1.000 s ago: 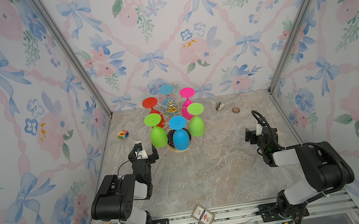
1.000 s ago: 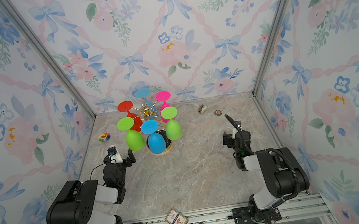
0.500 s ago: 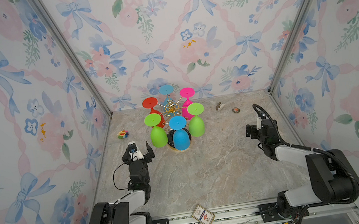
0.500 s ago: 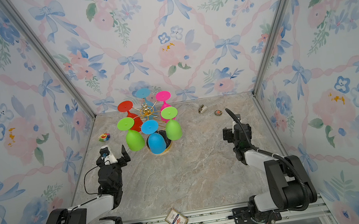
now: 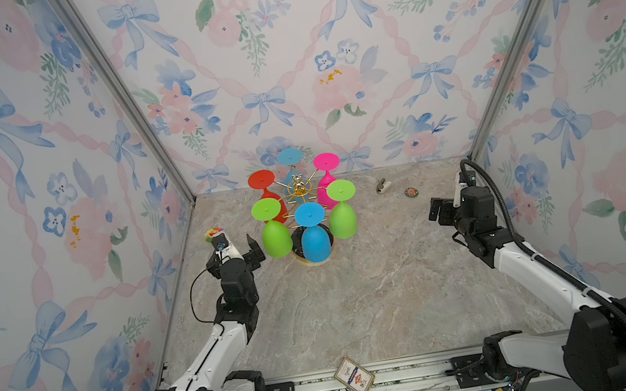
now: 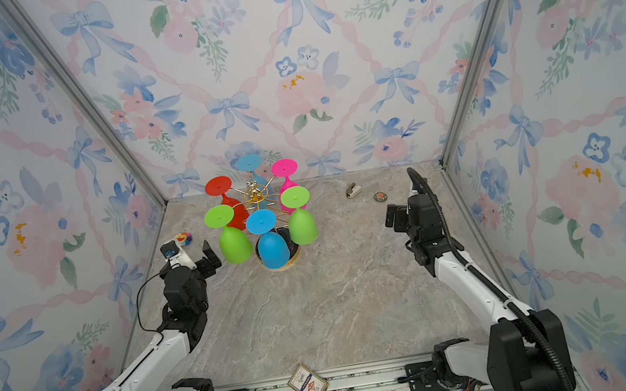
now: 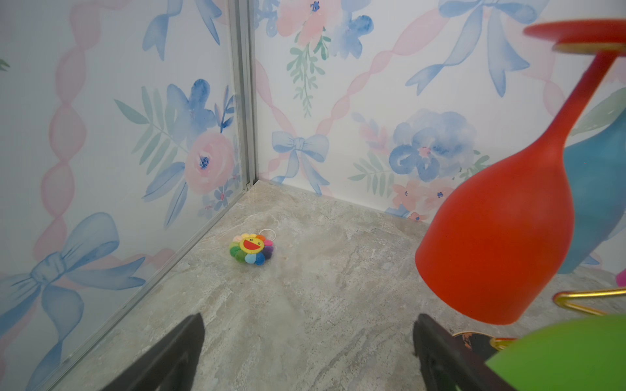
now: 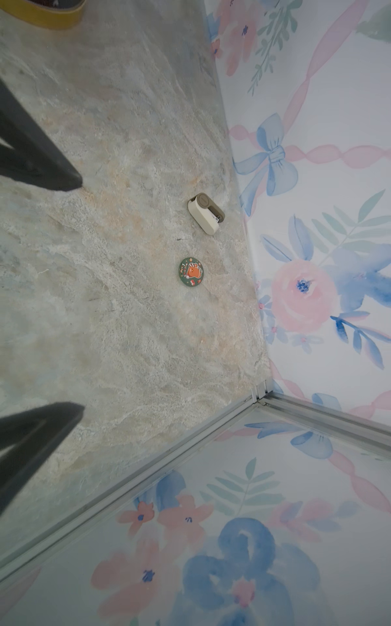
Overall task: Take the wine glass off the wine glass rack
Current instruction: 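Raise both arms toward the glass rack, right gripper reaching its nearer side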
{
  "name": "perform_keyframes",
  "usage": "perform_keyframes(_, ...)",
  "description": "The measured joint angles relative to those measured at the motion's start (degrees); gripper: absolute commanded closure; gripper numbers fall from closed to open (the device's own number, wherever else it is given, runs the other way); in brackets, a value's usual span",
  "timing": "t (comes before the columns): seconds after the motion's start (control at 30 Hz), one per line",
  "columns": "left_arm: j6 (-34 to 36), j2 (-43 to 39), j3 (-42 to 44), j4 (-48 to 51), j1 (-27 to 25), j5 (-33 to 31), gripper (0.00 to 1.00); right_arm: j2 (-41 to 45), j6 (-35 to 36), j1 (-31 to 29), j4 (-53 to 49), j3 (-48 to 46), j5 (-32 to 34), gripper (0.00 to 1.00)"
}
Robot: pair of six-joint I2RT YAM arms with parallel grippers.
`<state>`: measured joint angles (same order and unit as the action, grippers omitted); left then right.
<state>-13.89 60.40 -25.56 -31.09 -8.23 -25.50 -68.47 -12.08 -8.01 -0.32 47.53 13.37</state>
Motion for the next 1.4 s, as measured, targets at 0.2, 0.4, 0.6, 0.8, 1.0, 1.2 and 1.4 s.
perform_keyframes(0.2,-2.34,-1.36,-8.98,12.76,0.0,0.2,0.02,2.08,-3.58,-0.24,-10.19,6.67,-6.16,0.02)
perform_keyframes(0.4,-3.26,-2.91,-16.33,25.14,0.13,-1.73,0.02,1.9,-7.1,-1.46,-18.14,12.61,-13.2,0.06)
perform_keyframes(0.6,-2.8,-3.72,-25.55,34.27,0.39,2.67,0.02,0.26,-10.38,-5.35,-22.71,18.86,-19.17,0.1)
perform_keyframes(0.8,-1.38,-4.22,-31.87,40.52,0.39,10.05,0.02,-1.84,-15.32,-7.37,-23.26,24.35,-26.8,0.16)
perform_keyframes(1.0,0.0,-5.25,-36.37,45.09,0.39,15.82,0.02,-3.82,-23.96,-8.92,-19.02,25.68,-34.14,0.22)
perform_keyframes(1.2,0.37,-5.25,-38.12,46.58,0.39,23.02,0.02,-8.87,-31.26,-14.47,-14.86,27.32,-36.92,0.32)
perform_keyframes(1.4,0.37,-5.22,-38.47,47.56,0.39,30.1,0.02,-14.03,-35.76,-18.1,-11.56,30.25,-38.45,0.41)
